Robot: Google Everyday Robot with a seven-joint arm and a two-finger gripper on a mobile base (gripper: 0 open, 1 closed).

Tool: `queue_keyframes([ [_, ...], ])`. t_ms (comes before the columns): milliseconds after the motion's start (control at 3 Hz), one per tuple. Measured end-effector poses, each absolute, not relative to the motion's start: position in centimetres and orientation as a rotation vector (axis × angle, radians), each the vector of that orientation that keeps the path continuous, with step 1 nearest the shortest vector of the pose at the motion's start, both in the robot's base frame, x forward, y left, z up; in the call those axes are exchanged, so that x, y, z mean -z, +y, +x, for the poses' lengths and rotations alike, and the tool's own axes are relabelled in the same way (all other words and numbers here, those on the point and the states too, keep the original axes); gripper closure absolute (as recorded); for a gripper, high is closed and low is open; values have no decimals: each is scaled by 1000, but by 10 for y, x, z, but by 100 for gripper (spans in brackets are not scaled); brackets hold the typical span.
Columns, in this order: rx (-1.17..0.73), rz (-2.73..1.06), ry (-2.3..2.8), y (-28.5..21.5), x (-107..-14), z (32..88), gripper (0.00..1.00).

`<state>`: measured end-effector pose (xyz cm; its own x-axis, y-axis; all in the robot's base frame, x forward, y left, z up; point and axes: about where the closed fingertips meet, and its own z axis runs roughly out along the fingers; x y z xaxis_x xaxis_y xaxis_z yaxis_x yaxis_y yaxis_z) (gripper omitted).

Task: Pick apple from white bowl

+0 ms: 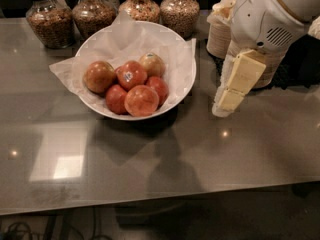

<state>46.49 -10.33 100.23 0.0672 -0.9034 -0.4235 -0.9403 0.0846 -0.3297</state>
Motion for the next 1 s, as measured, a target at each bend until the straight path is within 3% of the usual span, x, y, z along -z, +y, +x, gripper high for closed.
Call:
queue_keyframes([
  [667,-158,-1828,1750,-83,-995,478,0],
  [1000,-234,-1847,1622,-38,-987,503,0],
])
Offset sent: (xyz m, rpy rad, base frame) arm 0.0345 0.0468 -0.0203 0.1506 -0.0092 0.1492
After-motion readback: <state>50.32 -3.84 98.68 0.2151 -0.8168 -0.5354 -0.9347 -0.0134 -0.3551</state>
